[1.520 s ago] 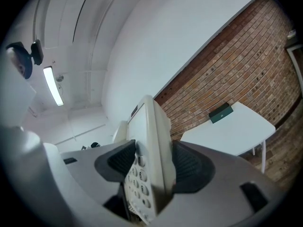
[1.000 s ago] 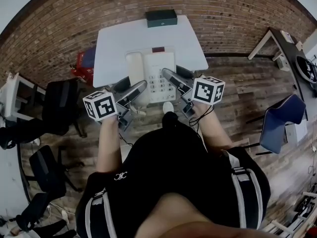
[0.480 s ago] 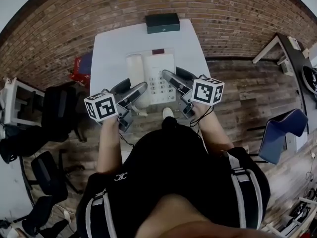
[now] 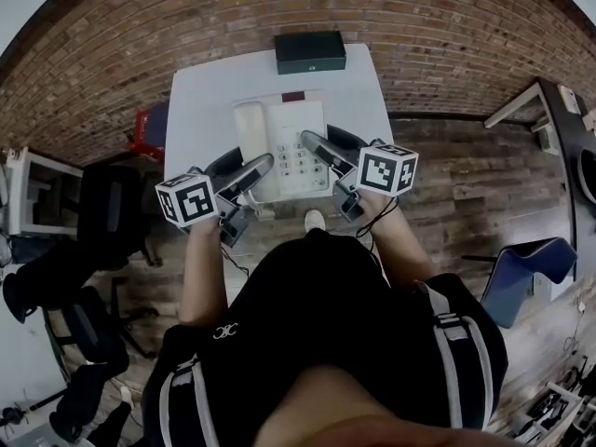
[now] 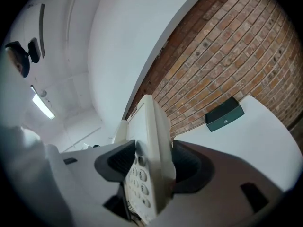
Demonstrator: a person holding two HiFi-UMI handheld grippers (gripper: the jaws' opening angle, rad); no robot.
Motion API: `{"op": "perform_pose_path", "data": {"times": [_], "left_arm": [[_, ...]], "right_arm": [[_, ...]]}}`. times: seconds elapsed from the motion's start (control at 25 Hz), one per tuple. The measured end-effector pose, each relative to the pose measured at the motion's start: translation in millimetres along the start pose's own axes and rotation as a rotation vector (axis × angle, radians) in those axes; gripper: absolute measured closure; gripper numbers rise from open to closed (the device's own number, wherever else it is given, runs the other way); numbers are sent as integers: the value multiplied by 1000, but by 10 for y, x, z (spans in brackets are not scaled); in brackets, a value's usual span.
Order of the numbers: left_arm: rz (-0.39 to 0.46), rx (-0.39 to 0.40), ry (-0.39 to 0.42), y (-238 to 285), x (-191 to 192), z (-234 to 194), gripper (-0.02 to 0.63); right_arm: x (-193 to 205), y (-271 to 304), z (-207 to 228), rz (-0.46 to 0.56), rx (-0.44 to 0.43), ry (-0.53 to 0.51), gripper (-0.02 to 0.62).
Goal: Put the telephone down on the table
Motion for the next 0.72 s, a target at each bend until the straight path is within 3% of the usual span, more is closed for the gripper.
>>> {"op": "perform_pose_path", "data": {"times": [0.32,0.72], "left_arm": [[14,-55,-13,513,-327,-402,239],[24,-109,-66,603,-512,-1002,239]], "right_arm": [[-322,540,489,-42,-24,28,383],[-232,1161,794,-114,-29,45,383]]}}
Point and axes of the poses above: the fingertips, and each gripper's own axes: y forward along the fingers, z to its right, x out of its underside, the point moved 4 cm from there along -y, backward along the fingers, and after that the axes turned 14 degrees about z, right-handed, at the moved point
